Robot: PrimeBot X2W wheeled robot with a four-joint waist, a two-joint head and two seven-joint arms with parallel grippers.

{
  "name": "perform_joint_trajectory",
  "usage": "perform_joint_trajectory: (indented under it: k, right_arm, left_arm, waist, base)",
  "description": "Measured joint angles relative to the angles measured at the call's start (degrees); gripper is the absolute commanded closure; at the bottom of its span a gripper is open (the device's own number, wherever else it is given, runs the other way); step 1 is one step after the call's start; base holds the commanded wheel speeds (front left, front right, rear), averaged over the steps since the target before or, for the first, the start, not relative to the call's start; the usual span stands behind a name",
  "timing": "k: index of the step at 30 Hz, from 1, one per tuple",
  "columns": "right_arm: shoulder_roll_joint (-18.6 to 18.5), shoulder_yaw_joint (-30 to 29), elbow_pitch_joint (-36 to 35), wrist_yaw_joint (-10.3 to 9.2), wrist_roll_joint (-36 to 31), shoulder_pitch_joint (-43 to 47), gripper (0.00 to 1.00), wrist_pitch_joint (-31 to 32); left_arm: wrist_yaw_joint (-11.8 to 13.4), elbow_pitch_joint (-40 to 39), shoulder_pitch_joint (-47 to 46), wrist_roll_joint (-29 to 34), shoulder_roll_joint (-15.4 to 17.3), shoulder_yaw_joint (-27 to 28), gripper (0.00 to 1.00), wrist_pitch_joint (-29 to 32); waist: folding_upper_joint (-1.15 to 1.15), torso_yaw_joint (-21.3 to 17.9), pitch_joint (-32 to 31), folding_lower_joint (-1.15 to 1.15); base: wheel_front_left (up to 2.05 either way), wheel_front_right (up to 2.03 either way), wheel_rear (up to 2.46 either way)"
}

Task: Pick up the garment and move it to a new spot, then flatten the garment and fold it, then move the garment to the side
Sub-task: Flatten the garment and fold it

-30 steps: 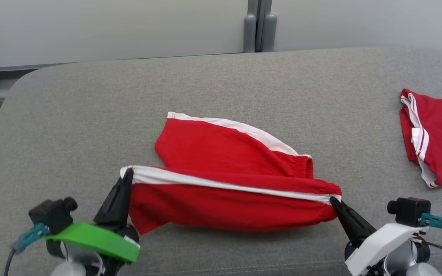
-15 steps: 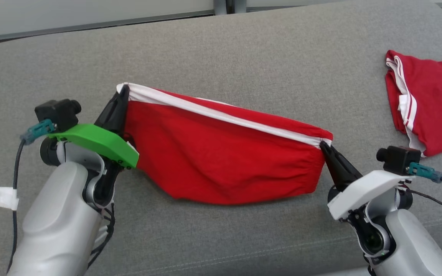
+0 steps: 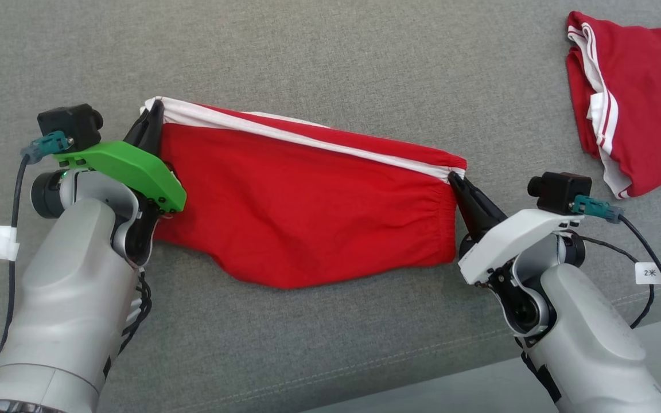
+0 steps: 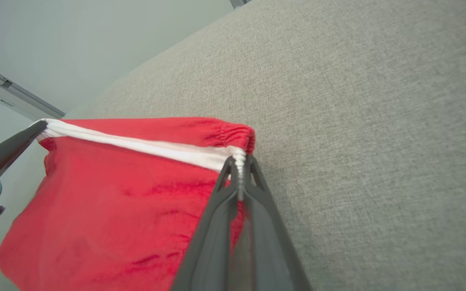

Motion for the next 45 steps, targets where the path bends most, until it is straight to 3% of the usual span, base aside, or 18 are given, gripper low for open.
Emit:
perform_joint_trajectory:
  k: [3, 4, 5, 6, 7, 8, 9, 10, 21, 31, 40, 45]
  right_arm:
    - [0.0, 1.0, 2.2, 0.00, 0.5, -1.3, 1.00, -0.6]
    - [0.0, 1.3, 2.8, 0.00, 0.6, -1.7, 1.00, -0.7]
    - [-0.1, 1.6, 3.4, 0.00, 0.8, -2.0, 0.92, -1.1]
    - [-0.1, 1.8, 4.0, 0.00, 1.1, -2.3, 0.77, -1.4]
    - [-0.2, 2.0, 4.5, 0.00, 1.3, -2.6, 0.58, -1.7]
    - [-0.2, 2.3, 5.0, 0.00, 1.5, -2.9, 0.48, -1.9]
    - [-0.4, 2.5, 5.5, 0.00, 1.6, -3.1, 0.07, -2.2]
    - [-0.5, 2.7, 6.0, 0.00, 1.6, -3.2, 0.00, -2.5]
    - [-3.2, 3.1, 5.3, -0.01, 3.4, -2.6, 0.00, -4.7]
    - [-5.5, -1.8, -1.1, -0.02, 3.5, 4.9, 0.00, -5.5]
    - [-4.4, -5.5, -8.2, -0.02, 1.5, 8.9, 0.00, -2.3]
    - [-3.5, -6.6, -11.4, -0.02, 0.5, 9.5, 0.00, -0.5]
  left_arm:
    - [-0.2, 2.5, -1.4, 0.0, -0.4, -0.4, 0.96, -0.6]
    - [-0.2, 3.3, -1.8, 0.0, -0.5, -0.4, 0.84, -0.8]
    - [-0.2, 3.9, -2.1, 0.0, -0.7, -0.5, 0.59, -1.1]
    - [-0.2, 4.5, -2.4, 0.0, -0.8, -0.6, 0.46, -1.1]
    - [-0.2, 5.2, -2.6, 0.0, -0.8, -0.7, 0.12, -1.2]
    - [-0.2, 5.8, -2.8, 0.1, -0.9, -0.9, 0.00, -1.6]
    - [-0.2, 6.3, -2.9, 0.4, -0.9, -1.2, 0.00, -1.6]
    - [-0.2, 6.9, -3.0, 0.4, -0.9, -1.3, 0.00, -1.6]
    - [-0.2, 7.4, -1.0, -0.3, -2.0, -2.1, 0.00, -3.3]
    - [-0.2, 6.2, 7.4, -2.7, -2.3, -2.5, 0.00, -3.0]
    - [-0.2, 7.0, 9.1, -5.3, -2.2, -1.9, 0.00, 0.3]
    - [1.1, 9.1, 8.7, -6.3, -0.7, -0.4, 0.00, 0.4]
  waist:
    - [0.00, -0.2, 0.7, 0.00]
    - [0.00, -0.2, 0.8, 0.00]
    - [0.00, -0.1, 0.9, 0.00]
    - [0.00, 0.1, 0.8, 0.00]
    - [0.00, 0.3, 0.8, 0.00]
    - [0.00, 0.4, 0.7, 0.00]
    - [0.00, 0.5, 0.6, 0.00]
    - [0.00, 0.7, 0.4, 0.00]
    - [0.00, 2.0, -2.8, 0.00]
    - [0.00, 3.1, -6.7, 0.00]
    - [0.00, 1.3, -6.9, 0.00]
    - [0.00, -0.4, -5.8, 0.00]
  base:
    - [0.00, 0.00, 0.00]
    - [0.00, 0.00, 0.00]
    - [0.00, 0.00, 0.00]
    - [0.00, 0.00, 0.00]
    - [0.00, 0.00, 0.00]
    - [0.00, 0.00, 0.00]
    - [0.00, 0.00, 0.00]
    - [0.00, 0.00, 0.00]
    - [0.00, 0.00, 0.00]
    - [0.00, 0.00, 0.00]
    - [0.00, 0.00, 0.00]
    - [0.00, 0.00, 0.00]
